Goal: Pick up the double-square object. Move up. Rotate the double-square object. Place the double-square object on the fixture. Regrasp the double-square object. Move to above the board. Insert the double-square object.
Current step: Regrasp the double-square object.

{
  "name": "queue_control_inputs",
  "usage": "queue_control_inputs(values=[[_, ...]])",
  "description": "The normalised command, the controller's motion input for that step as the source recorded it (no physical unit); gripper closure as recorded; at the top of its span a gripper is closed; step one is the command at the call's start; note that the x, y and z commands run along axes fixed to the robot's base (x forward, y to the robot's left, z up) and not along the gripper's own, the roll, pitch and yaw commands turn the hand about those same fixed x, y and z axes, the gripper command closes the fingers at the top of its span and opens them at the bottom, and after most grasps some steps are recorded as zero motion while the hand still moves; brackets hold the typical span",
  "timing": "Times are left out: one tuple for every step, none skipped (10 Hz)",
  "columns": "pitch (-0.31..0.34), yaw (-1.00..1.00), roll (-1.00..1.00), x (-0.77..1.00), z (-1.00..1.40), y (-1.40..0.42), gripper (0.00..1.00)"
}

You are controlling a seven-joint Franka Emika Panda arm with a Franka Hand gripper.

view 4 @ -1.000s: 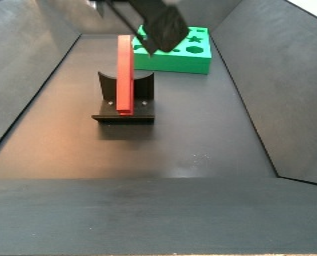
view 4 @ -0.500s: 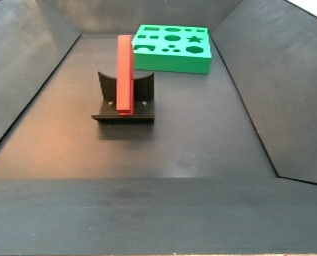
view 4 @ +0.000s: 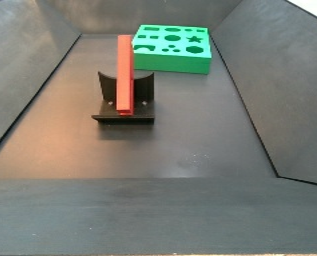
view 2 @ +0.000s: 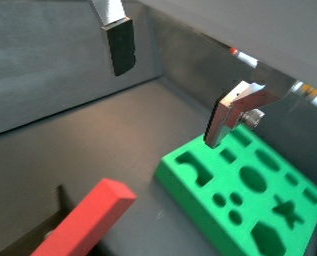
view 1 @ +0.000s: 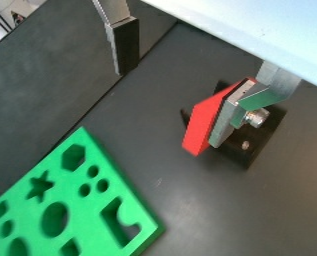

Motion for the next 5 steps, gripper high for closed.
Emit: queue_control_inputs(values=[[0.031,0.06,1.0,-0.01,0.01,-0.02,0.0],[0.029,0.06,1.0,-0.01,0.01,-0.02,0.0],[0.028,0.06,1.0,0.0,0.01,-0.02,0.0],[0.027,0.06,1.0,0.01,0.01,-0.02,0.0],[0.029,0.06,1.0,0.01,0.01,-0.02,0.0]])
